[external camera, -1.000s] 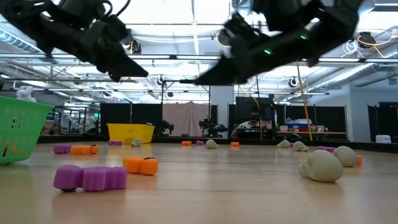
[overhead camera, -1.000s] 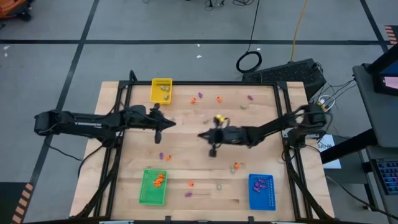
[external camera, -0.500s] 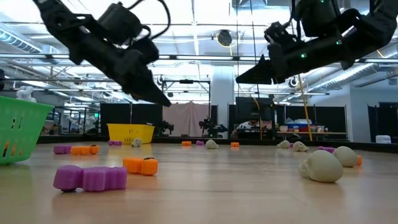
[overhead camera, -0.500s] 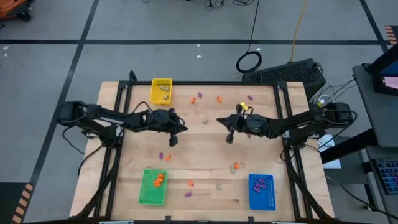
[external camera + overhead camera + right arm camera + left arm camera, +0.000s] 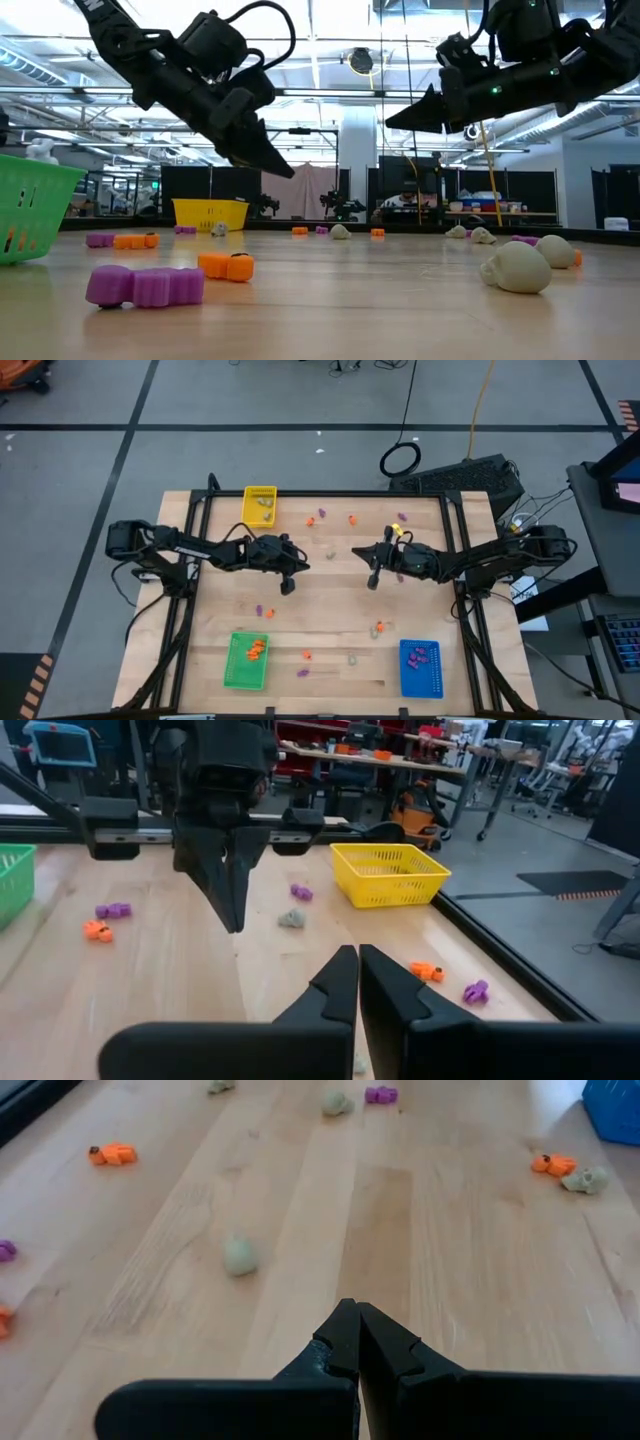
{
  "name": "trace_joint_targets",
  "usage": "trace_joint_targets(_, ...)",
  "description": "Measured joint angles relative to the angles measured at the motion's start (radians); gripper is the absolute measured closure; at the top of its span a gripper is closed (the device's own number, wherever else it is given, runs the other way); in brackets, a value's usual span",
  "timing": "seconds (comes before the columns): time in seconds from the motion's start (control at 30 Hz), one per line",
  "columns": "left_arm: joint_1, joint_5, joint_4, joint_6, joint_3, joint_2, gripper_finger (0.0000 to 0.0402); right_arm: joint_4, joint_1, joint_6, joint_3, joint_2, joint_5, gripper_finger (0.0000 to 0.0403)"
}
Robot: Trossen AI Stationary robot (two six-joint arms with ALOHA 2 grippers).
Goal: Sort Halloween decoration
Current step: Put the gray skull toy into the yellow bin
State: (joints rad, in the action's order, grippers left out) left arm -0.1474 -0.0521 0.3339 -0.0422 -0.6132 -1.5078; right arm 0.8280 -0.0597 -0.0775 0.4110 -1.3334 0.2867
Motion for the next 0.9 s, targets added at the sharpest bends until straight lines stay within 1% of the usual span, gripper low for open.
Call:
trace_joint_targets(0.6,0.007,0.009,0.0,-0.007,0.0,0.0,0.0402,0.014,0.0,-0.013,0.0,0.0,0.0,0.0403)
trace_joint_targets(0.7,0.007,0.009,0.0,-0.031,0.0,0.0,0.0402,0.014,0.0,-0.014,0.0,0.0,0.0,0.0403)
trace_joint_targets(0.9,0.023,0.008,0.001,-0.031,0.0,0.0,0.0402,0.013,0.0,-0.017,0.0,0.0,0.0,0.0403)
